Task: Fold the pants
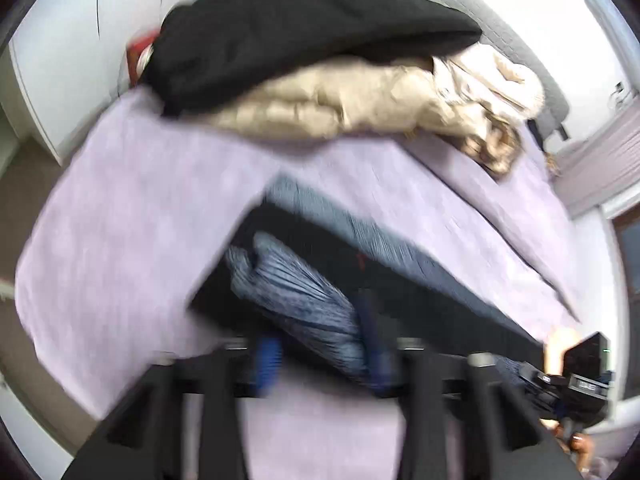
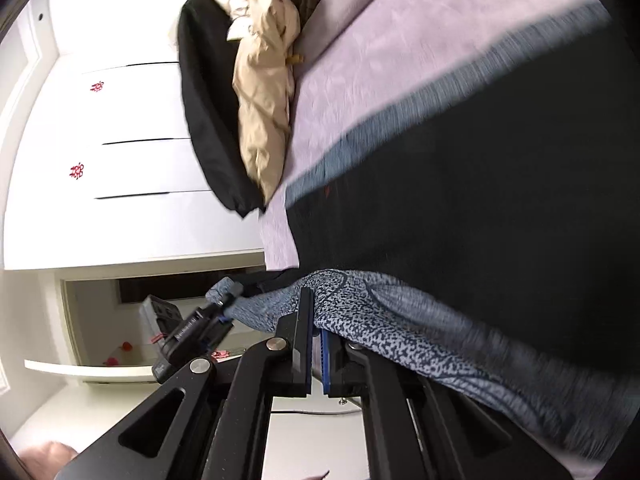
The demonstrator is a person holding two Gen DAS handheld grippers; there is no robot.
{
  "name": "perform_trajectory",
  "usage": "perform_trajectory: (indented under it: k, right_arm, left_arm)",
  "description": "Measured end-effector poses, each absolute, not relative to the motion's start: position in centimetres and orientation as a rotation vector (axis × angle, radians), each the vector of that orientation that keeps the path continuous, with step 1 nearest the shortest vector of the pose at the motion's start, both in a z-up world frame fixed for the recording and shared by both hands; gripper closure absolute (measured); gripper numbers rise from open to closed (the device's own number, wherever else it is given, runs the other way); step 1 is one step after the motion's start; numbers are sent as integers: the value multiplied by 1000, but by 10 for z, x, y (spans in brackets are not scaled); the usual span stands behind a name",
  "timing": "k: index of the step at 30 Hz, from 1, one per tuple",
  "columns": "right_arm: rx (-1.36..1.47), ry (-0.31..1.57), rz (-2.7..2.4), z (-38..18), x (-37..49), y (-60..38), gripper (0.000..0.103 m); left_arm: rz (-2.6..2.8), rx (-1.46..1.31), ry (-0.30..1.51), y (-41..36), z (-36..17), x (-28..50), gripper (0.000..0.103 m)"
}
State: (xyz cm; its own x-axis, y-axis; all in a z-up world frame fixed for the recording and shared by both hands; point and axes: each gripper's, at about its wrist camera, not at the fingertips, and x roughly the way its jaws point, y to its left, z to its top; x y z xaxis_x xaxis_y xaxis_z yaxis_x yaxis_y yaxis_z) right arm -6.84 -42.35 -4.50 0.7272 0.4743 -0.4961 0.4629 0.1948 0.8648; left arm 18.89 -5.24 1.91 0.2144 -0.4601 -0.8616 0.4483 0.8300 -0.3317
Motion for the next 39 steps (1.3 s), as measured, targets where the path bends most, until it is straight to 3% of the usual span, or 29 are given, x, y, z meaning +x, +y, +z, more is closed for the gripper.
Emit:
perform_trajectory:
  k: [1,7,10,11,12,13,15,16,17,18,19,24,27,31,35,37,39]
  right_arm:
    - [1431,845,4,-54,-58,-439,100]
    - [1439,963,-14,-128,2,-490,94]
    - [1441,1003,-40,-136,14,-498,88]
    - [1421,1008,-25,-127,14,-497,81]
    - [1390,1013,-11,-118,12,-496,52]
    - [1336,1027,-2,-105,5,-494,33]
    - [1191,1030,2,-71,-2,-485,32]
    - [1156,1012,13,-60,-3,-482,39]
    - [1143,979,38,-51,-4,-474,49]
    - [1151,969,66,-49,-1,-467,70]
    - [1157,995,88,-54,6,-456,75]
    - [970,1195,25,-108,46,-430,76]
    - [964,1143,4,-117,43,-451,90]
    - [978,1096,-183,-101,20,-495,86]
    - [1032,1036,-190,-75,-34,-523,80]
    - [1021,1023,-188,-59,-58,-524,62]
    - [1045,1007,-186,-52,-98,-529,54]
  left_arm:
    - [-594,14,1166,-67,11,200,26]
    - [-494,111,1180,-109,-58,244,24]
    - [-461,117,1190,-107,-56,254,24]
    - [-455,107,1160,-100,-42,256,24]
    - [-451,106,1137,-93,-31,257,24]
    - [-448,110,1121,-87,-20,257,24]
    - [-449,161,1106,-77,-2,252,24]
    - [-465,192,1106,-78,1,245,24]
    - [-488,216,1117,-81,0,237,24]
    - [-510,236,1131,-87,-5,230,24]
    - [-526,252,1140,-93,-11,224,24]
    - [-502,315,1181,-148,-76,209,24]
    - [-428,340,1147,-164,-93,220,24]
    - [-367,327,1158,-158,-72,227,24]
    - [-400,420,1124,-150,-29,185,24]
    - [-419,458,1130,-148,-18,160,24]
    - [-441,481,1144,-148,-11,124,24]
